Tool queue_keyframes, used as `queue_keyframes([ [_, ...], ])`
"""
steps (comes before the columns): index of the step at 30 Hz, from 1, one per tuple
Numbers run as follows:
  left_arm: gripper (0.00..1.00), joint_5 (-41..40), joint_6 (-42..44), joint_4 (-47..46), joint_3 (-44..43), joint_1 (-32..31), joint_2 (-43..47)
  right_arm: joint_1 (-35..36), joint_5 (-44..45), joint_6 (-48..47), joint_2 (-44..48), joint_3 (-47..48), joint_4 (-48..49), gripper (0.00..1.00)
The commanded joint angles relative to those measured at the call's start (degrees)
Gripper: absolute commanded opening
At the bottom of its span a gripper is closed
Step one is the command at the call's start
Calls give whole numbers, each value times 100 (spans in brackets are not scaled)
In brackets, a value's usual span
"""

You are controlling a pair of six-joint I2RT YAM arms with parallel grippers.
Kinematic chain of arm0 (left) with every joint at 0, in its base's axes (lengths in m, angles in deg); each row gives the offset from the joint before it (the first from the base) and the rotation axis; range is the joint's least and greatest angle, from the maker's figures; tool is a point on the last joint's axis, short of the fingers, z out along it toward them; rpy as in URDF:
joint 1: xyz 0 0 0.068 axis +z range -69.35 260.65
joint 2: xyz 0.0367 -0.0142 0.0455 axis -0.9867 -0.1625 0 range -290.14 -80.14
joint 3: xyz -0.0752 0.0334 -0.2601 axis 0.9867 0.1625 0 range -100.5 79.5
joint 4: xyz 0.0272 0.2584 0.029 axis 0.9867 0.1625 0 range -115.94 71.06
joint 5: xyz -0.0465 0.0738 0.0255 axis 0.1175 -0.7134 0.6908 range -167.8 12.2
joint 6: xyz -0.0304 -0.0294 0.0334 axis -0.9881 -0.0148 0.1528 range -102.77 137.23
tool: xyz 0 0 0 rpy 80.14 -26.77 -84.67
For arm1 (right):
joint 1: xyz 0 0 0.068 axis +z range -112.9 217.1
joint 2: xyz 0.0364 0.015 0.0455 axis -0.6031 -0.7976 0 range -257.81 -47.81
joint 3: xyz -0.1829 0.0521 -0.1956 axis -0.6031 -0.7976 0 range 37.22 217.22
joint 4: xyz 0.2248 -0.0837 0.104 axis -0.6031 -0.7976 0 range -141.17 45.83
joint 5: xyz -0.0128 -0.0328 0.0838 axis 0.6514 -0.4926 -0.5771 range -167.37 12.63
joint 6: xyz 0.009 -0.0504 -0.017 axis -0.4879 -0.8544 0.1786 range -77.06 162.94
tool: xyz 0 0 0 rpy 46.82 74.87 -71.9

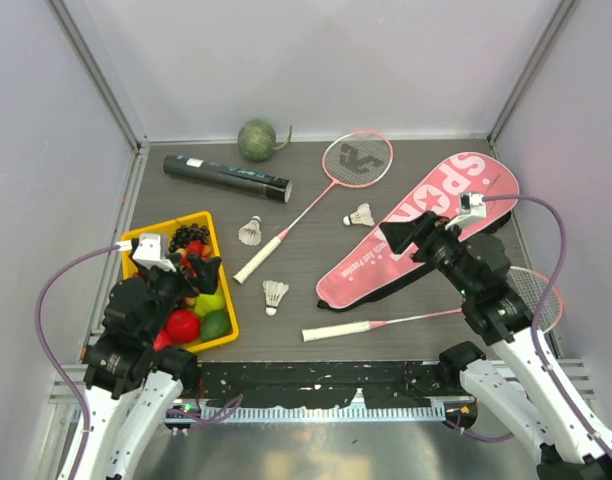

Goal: Pack up the badminton gear

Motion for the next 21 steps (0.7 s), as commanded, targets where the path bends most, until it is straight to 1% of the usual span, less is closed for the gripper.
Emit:
queue_keyframes([
  [1, 99, -264, -56, -116, -37, -20, 257, 92, -183, 709, -840, -409, 1876, 66],
  [2, 99, -308, -47, -151, -11, -20, 310, 127, -131, 735, -1060, -462, 2322, 61],
  [3, 100, -317, -30, -169, 24, -20, 337, 214, -52, 718, -1524, -428, 2466, 53],
  [4, 99, -300, -12, -186, 33, -20, 354, 285, -25, 666, -1746, -297, 2729, 49],
  [5, 100, -239, 5, -178, 33, -20, 346, 442, 1, 517, -2244, -209, 2801, 44],
  [6, 100, -186, 23, -169, 25, -28, 346, 618, 36, 438, -2466, 53, 2906, 43],
  [7, 99, -133, 15, -169, 7, -20, 328, 689, 71, 298, -2965, 178, 2968, 40],
  [9, 99, -45, 14, -178, 16, -28, 293, 874, 194, 296, -3651, 564, 3178, 37],
  [12, 99, -1, 6, -178, 16, -55, 240, 1032, 195, 471, -4628, 890, 3845, 40],
  [13, 98, -1, 6, -169, 7, -63, 206, 1041, 195, 550, -5109, 1143, 3995, 42],
  [14, 99, -1, 14, -160, 7, -81, 188, 1067, 177, 603, -5323, 1302, 4023, 44],
  [16, 98, -1, 6, -152, 7, -142, 144, 1085, 99, 770, -6200, 1724, 4076, 46],
  [19, 98, 8, 14, -151, 7, -204, 100, 1129, -25, 894, -6879, 2277, 4531, 46],
  [20, 98, -1, 23, -143, 7, -222, 108, 1155, -34, 911, -7194, 2384, 4576, 47],
  [21, 98, -1, 32, -160, 7, -230, 91, 1164, -34, 938, -7328, 2689, 4481, 48],
])
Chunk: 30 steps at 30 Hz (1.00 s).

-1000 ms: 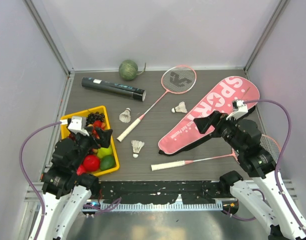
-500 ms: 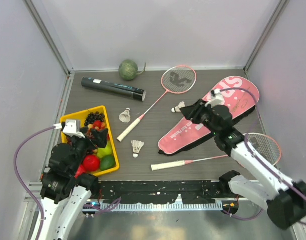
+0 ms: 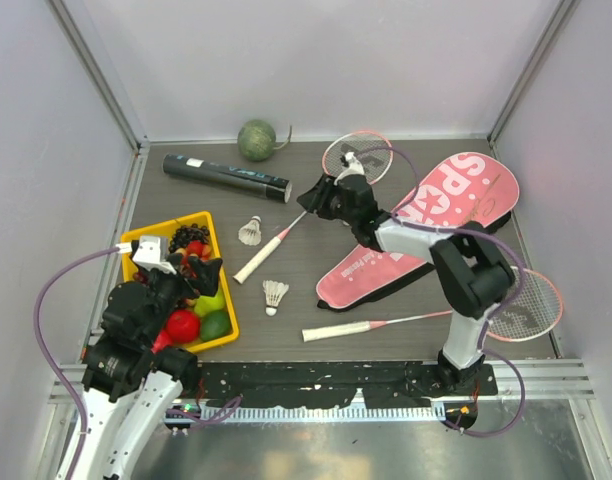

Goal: Pack up the badminton gear

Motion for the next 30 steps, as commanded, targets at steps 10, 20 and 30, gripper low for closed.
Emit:
queue_keyframes([
  [10, 98, 16, 72, -138, 11, -152, -145, 60, 332, 475, -2147, 2254, 275, 48],
  [20, 98, -71, 142, -165, 20, -161, -207, 52, 166, 827, -3010, 3230, -24, 45],
  [30, 98, 96, 326, -305, 187, -170, -102, 43, -62, 915, -3204, 3046, 924, 7],
])
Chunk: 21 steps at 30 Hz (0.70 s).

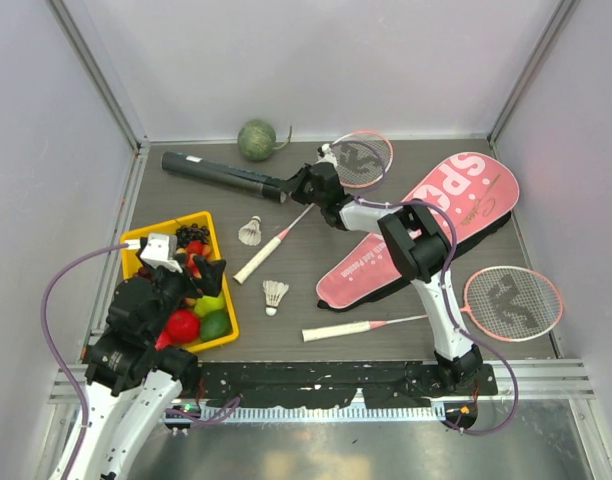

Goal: Pack up the badminton gear

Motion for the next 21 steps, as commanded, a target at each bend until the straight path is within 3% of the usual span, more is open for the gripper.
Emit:
queue_keyframes([
  [1, 98, 45, 237, -360, 189, -26, 132, 4, -217, 163, -61, -75, 1106, 6],
  [4, 96, 96, 481, -693, 383, -26, 151, -49, -358, 120, 62, -216, 1249, 6],
  [7, 99, 116, 1105, -765, -2, -26, -191, -119, -394, -82, 351, -357, 1196, 6],
  [11, 100, -700, 2571, -642, -810, -26, -1139, -181, -789, -214, 650, -427, 1020, 5],
  [14, 100, -808, 4063, -948, -1189, -26, -1878, -233, -1070, -284, 906, -629, 863, 5],
  [18, 98, -2, 6673, -1188, -1181, -43, -2775, -418, -1552, -363, 1284, -911, 827, 6],
  [21, 100, 805, 7251, -2220, -1172, 254, -3302, -559, -1975, -609, 1407, -771, 354, 5],
])
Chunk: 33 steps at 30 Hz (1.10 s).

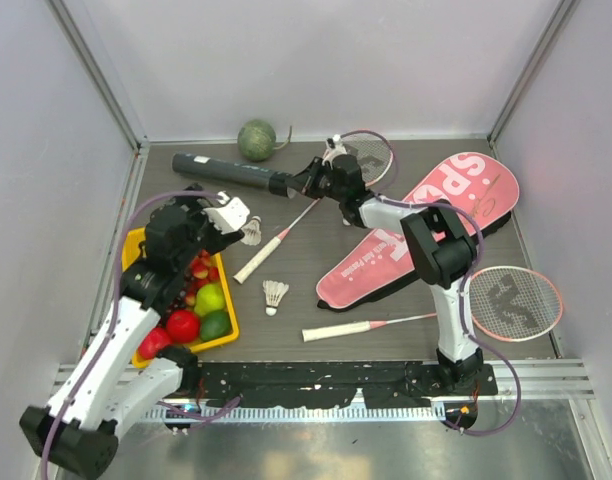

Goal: Pack up the badminton gear

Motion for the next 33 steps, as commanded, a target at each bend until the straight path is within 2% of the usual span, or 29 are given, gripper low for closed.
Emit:
queue_keyframes([
  [1, 100, 1444, 1899, -1333, -208, 495, -741, -237, -836, -459, 605, 193, -449, 5],
  [2, 99, 1857, 1749, -1266, -401, 715, -926, -255, -907, -477, 623, 194, -503, 5],
  [4, 99, 2071, 1817, -1107, -753, 796, -1383, -290, -1127, -564, 702, 185, -618, 5],
  [6, 99, 2482, 1670, -1290, -851, 805, -1700, -299, -1268, -714, 816, 159, -872, 5],
  [8, 100, 3272, 1257, -1642, -860, 945, -1920, -308, -1286, -828, 1061, 10, -978, 5],
  [10, 100, 3714, 1246, -1520, -1061, 981, -2245, -343, -1347, -907, 1316, -271, -935, 5],
  [18, 100, 4093, 1905, -1783, -1440, 981, -3502, -387, -2199, -1188, 1835, -404, -916, 5],
  [22, 99, 4190, 2204, -1503, -1782, 990, -4099, -370, -2226, -1391, 2046, -465, -1040, 5],
  [33, 98, 3996, 2556, -2566, -2064, 1051, -5445, -387, -2385, -1400, 2003, -255, -1233, 5],
])
